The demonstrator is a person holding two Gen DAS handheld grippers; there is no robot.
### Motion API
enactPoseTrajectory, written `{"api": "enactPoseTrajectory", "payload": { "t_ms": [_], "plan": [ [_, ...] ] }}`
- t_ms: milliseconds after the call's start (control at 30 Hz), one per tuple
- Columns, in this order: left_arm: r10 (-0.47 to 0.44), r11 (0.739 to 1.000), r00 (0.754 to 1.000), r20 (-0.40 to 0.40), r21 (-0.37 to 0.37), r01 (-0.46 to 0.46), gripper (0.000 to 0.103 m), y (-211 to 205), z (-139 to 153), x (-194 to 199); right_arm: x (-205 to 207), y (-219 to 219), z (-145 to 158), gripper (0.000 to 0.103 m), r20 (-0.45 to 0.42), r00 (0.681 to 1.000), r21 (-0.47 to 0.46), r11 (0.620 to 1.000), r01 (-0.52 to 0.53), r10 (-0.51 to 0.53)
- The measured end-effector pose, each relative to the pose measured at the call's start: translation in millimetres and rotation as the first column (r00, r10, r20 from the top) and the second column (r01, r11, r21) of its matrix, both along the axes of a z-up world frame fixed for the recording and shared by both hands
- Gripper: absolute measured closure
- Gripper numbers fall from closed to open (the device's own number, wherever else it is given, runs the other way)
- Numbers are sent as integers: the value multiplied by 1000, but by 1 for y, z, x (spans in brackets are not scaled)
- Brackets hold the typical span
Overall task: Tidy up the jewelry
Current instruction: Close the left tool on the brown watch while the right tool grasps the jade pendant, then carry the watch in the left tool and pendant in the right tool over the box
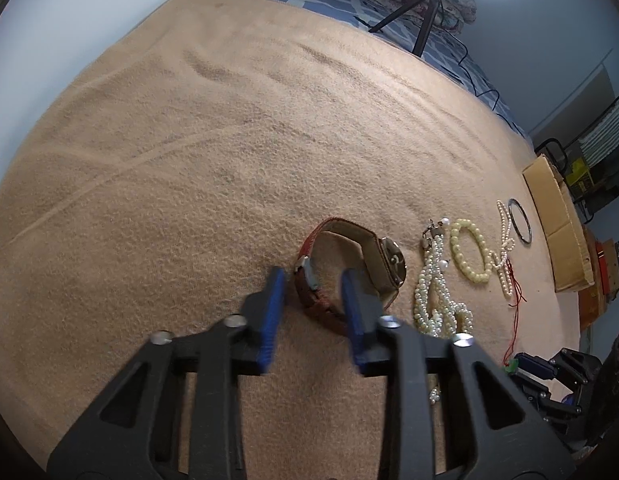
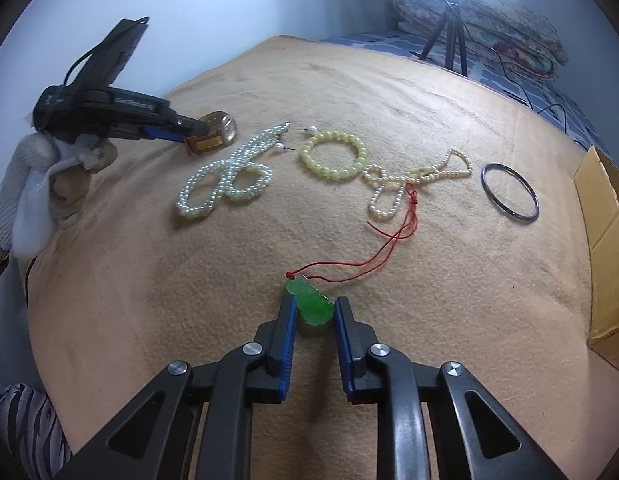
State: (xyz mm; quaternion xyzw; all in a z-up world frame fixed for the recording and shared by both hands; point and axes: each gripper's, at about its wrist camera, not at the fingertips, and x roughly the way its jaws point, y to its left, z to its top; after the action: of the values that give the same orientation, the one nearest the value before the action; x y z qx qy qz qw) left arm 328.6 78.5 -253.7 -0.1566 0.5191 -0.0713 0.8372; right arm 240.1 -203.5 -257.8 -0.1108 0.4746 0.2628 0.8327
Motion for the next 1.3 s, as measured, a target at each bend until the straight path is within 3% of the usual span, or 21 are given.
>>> {"api": "enactPoseTrajectory", "payload": {
  "t_ms": [233, 533, 833, 1300],
  "plan": [
    [24, 1000, 999, 30, -1, -24, 94, 1, 5, -4, -5, -2, 10, 85, 36, 999, 20, 1000, 11, -12],
    [23, 1000, 996, 89, 18, -24, 94, 2, 21, -23, -10, -9, 30, 85, 98, 994, 40, 998, 42, -46],
    [28, 1000, 988, 154, -8, -27, 94, 0, 51, -35, -19, -20, 54, 85, 159, 985, 53, 997, 62, -70],
    [-65, 996, 963, 262, -37, 77, 94, -45, 108, -46, -31, -58, 113, 85, 274, 952, 98, 989, 111, -134]
  ]
}}
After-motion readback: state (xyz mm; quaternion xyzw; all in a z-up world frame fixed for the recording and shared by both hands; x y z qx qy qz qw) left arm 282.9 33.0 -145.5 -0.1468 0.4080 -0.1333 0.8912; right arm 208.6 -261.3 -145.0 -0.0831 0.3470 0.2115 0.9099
